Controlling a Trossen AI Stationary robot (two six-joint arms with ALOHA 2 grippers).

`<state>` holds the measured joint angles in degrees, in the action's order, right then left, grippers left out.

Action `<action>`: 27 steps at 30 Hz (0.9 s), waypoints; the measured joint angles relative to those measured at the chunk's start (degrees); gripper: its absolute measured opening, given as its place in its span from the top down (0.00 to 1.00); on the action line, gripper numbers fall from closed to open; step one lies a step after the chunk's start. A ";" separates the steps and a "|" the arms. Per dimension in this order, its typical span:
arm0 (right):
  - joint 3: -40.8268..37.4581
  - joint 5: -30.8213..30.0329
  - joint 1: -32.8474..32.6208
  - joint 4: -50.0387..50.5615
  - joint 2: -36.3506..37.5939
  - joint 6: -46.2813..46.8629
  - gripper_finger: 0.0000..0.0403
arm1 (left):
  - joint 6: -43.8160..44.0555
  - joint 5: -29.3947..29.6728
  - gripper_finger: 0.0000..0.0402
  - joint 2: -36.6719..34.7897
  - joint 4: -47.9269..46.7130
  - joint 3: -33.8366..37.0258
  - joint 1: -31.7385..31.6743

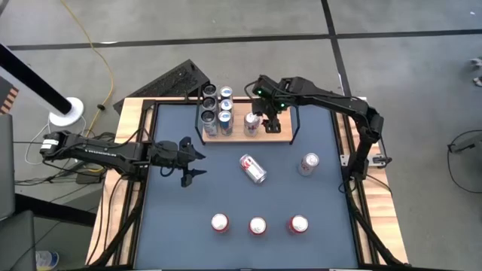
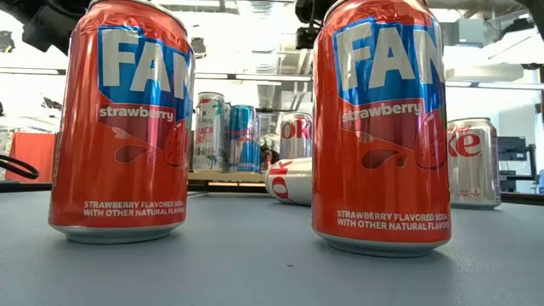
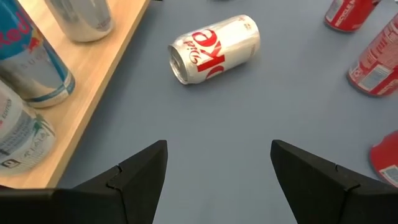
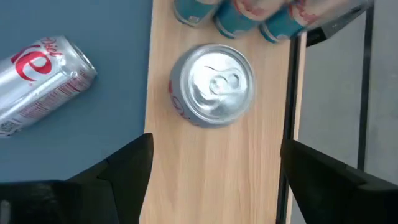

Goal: Place canned beverage on shelf
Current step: Put the left silver soda can on the shelf

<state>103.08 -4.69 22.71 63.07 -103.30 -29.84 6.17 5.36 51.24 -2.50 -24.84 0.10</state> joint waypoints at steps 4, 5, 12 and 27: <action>0.05 0.17 0.63 -0.34 0.02 0.27 0.20 | -0.39 0.01 0.32 0.00 -0.65 0.00 0.00; 0.04 0.44 0.74 -0.48 0.01 0.28 0.20 | -0.43 0.02 0.32 0.00 -0.61 0.00 0.00; -2.21 4.11 1.96 -3.68 -0.78 -2.33 0.19 | -0.44 0.01 0.32 0.00 -0.62 0.00 0.00; -2.61 3.77 -1.15 -6.80 -4.36 -12.52 0.19 | 0.24 0.05 0.32 0.00 -0.55 0.00 0.00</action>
<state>100.47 -0.92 21.56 56.27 -107.65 -42.36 6.41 5.41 51.24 -3.05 -24.84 0.10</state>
